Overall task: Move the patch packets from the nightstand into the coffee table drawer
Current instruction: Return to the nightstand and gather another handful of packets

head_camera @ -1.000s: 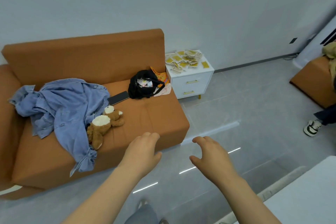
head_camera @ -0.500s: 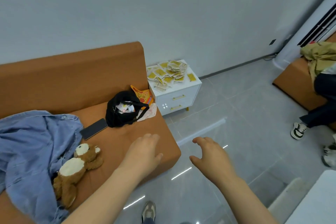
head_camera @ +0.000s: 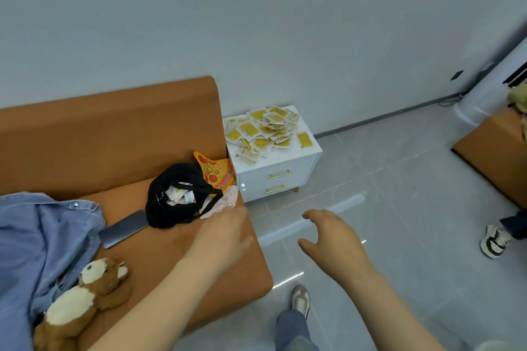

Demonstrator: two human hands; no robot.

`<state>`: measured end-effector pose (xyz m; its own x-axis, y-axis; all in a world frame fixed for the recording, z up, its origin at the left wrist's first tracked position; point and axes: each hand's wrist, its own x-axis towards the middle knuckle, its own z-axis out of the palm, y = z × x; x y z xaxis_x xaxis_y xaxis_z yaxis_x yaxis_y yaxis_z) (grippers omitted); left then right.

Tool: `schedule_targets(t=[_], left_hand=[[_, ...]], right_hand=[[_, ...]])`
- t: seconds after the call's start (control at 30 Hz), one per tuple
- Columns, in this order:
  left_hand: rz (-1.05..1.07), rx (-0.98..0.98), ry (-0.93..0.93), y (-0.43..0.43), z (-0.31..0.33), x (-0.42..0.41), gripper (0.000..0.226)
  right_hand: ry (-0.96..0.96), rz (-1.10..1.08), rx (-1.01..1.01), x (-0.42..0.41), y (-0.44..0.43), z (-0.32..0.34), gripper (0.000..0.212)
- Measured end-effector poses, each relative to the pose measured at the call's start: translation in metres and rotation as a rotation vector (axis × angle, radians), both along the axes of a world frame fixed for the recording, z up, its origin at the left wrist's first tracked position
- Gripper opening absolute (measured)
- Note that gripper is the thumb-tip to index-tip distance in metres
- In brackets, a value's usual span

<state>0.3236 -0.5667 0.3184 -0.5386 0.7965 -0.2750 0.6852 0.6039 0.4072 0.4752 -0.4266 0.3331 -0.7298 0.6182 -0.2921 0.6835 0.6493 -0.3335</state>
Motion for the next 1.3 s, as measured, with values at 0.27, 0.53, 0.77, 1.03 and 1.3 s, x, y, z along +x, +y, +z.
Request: schedule_targets(t=[0.27,0.53,0.77,1.03,1.3], left_hand=[[0.113,-0.007,-0.002,0.141,-0.005,-0.001,0.032],[0.210,-0.015,-0.027,0.226,-0.011,-0.015,0.045],[0.289,-0.043,-0.056,0.276,-0.024,-0.053,0.051],[0.346,-0.074,-0.106,0.331,-0.037,-0.137,0.051],[0.372,-0.100,-0.124,0.360,-0.048,-0.206,0.053]], right_hand=[[-0.031,0.154,0.027,-0.021,0.156,0.011,0.051],[-0.045,0.253,0.034,-0.052,0.256,0.006,0.049],[-0.060,0.310,0.005,-0.098,0.314,-0.007,0.050],[-0.093,0.341,0.004,-0.189,0.376,-0.016,0.050],[-0.140,0.401,-0.020,-0.268,0.412,-0.031,0.045]])
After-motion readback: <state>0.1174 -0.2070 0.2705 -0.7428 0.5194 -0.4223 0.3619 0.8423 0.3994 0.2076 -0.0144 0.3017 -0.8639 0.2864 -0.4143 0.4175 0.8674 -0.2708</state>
